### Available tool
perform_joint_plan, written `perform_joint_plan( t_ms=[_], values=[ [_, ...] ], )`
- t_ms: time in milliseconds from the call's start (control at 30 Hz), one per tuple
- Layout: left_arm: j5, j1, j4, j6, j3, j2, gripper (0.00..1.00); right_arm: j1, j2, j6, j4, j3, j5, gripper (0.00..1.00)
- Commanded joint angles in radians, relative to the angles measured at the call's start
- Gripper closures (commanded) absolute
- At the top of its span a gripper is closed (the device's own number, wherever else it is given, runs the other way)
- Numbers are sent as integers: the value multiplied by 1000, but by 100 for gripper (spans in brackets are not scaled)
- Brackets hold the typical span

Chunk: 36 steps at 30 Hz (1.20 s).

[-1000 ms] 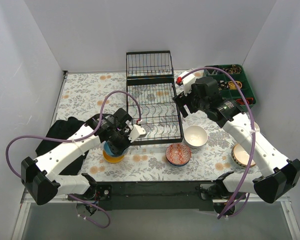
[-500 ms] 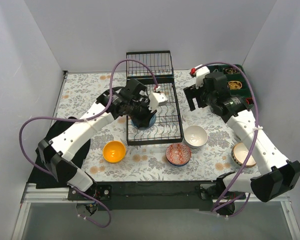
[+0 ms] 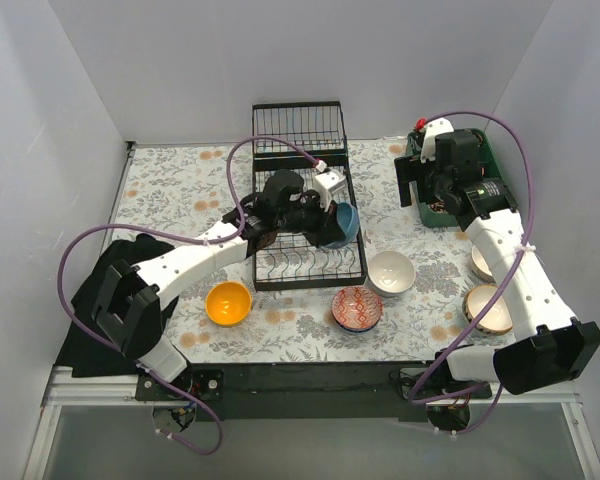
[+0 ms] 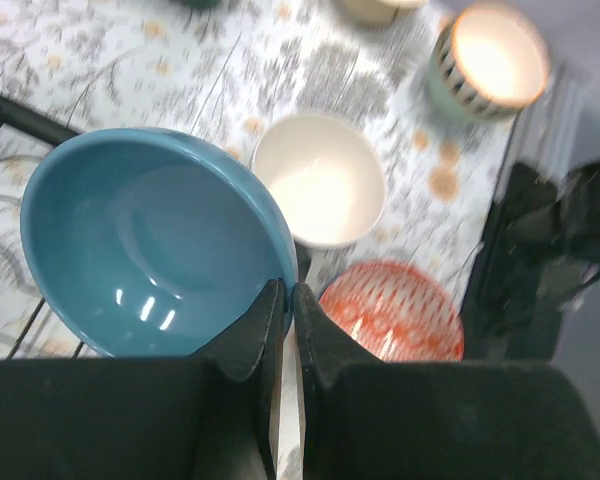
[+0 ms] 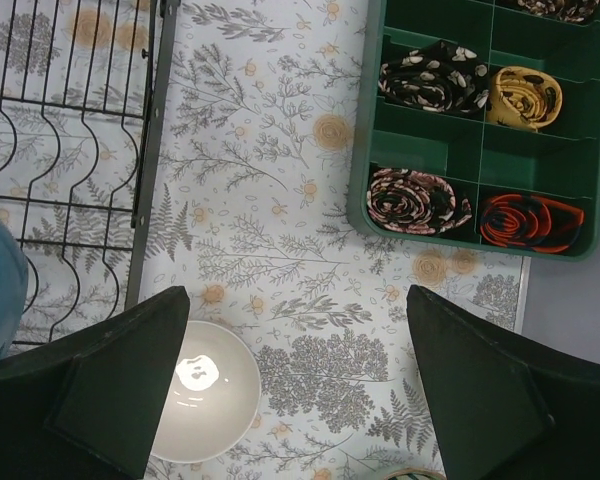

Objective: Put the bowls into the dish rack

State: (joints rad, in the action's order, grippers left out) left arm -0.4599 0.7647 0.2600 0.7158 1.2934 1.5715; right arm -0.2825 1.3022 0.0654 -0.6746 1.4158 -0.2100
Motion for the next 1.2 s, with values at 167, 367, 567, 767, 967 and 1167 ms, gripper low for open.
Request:
perform_joint_plan(
  t_ms=[167, 367, 567, 767, 967, 1167],
  values=[
    [-198, -175, -762, 647, -129, 128, 100, 6, -6, 79, -29, 32, -25, 2],
    [-301, -225, -1102, 1000, -111, 327, 100, 8, 11, 106, -28, 26, -40, 2],
    [-329, -235, -1203, 1125, -31, 472, 100, 9, 25, 126, -34, 26, -45, 2],
    [-316, -248, -1233, 1179, 7, 554, 100, 9, 37, 131, -36, 14, -40, 2],
    [-345, -274, -1265, 1203, 27, 610, 100, 9, 71, 134, -42, 29, -29, 2],
    [-321, -306, -1337, 1269, 23, 671, 100, 9, 118, 143, -45, 71, -22, 3]
  ],
)
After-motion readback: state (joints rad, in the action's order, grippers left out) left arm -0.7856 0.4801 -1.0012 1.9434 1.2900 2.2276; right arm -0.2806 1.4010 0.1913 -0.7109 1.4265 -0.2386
